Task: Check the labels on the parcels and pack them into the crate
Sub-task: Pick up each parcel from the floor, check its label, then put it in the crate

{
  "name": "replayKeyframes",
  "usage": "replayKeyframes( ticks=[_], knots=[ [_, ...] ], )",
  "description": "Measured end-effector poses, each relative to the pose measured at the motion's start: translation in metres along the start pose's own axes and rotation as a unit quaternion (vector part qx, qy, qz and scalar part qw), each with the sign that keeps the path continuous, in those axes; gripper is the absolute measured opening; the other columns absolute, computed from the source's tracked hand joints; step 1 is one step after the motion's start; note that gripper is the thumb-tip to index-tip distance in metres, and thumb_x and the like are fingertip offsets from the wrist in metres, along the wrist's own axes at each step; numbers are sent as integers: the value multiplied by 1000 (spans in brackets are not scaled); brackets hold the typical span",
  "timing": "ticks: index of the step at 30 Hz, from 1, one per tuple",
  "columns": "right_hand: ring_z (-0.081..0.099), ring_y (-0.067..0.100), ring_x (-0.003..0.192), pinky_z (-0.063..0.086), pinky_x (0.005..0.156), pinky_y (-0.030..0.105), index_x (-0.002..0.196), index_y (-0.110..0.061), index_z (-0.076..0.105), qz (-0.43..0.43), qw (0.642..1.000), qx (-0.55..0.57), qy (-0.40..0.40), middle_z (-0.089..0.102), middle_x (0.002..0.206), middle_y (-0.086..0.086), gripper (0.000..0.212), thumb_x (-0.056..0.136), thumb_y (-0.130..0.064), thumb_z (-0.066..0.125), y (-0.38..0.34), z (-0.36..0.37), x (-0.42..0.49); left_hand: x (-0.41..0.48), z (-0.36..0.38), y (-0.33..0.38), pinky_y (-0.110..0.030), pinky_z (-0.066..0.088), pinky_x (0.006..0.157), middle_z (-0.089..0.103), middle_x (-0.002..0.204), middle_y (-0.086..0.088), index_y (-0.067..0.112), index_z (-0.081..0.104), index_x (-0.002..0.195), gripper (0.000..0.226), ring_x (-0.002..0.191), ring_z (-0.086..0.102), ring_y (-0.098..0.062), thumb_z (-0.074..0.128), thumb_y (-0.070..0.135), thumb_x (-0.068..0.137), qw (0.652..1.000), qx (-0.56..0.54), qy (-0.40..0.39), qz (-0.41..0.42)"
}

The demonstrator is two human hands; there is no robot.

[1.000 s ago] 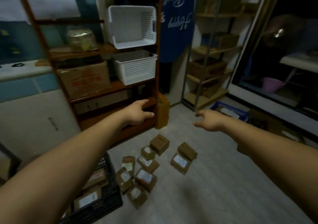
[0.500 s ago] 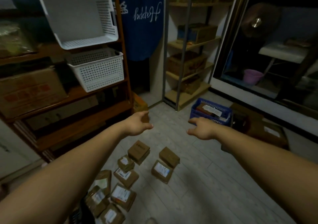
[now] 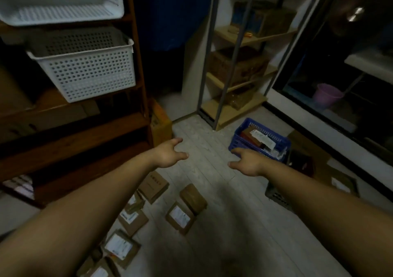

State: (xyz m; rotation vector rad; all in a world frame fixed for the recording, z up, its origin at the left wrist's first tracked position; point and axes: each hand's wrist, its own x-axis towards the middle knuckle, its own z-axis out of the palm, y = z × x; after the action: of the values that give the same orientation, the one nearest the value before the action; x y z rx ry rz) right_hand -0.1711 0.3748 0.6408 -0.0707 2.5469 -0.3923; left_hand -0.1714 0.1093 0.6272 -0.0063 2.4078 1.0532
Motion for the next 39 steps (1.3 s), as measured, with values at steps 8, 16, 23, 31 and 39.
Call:
replayKeyframes(
  ticks=[8,16,23,31,39],
  knots=[
    [40,27,131,37,100,32,148,-20,27,-100,991,-16,-93,32,151,10,64,93,-40,55,33,-5,155,86,48,-23,-36,34,104,37,148,-5,23,24,147,72,129,41,-25,59,42,88,976,-124,111,-142],
    [41,27,129,39,97,31,149,-22,21,-93,979,-1,-180,31,151,12,66,94,-41,53,101,57,302,178,145,-81,-17,29,91,38,144,-6,13,35,142,59,122,41,-13,59,28,90,951,-156,123,-236],
    [39,30,131,37,93,32,149,-22,21,-109,975,8,-193,31,151,12,67,93,-41,53,159,218,429,294,264,-202,-21,33,88,32,150,-13,16,18,149,76,131,40,-26,63,27,88,914,-256,99,-301],
    [54,22,109,39,63,20,144,-14,29,-104,974,44,-194,48,137,12,67,90,-38,60,209,435,561,443,419,-350,-41,37,105,36,145,-19,10,12,148,89,128,41,-34,68,31,83,905,-243,159,-311],
    [57,26,111,46,98,45,123,-12,54,-113,951,153,-245,60,121,12,39,88,-27,65,234,534,609,496,485,-415,-10,45,58,63,114,-9,15,60,95,11,74,62,-7,54,23,93,890,-333,105,-294]
  ],
)
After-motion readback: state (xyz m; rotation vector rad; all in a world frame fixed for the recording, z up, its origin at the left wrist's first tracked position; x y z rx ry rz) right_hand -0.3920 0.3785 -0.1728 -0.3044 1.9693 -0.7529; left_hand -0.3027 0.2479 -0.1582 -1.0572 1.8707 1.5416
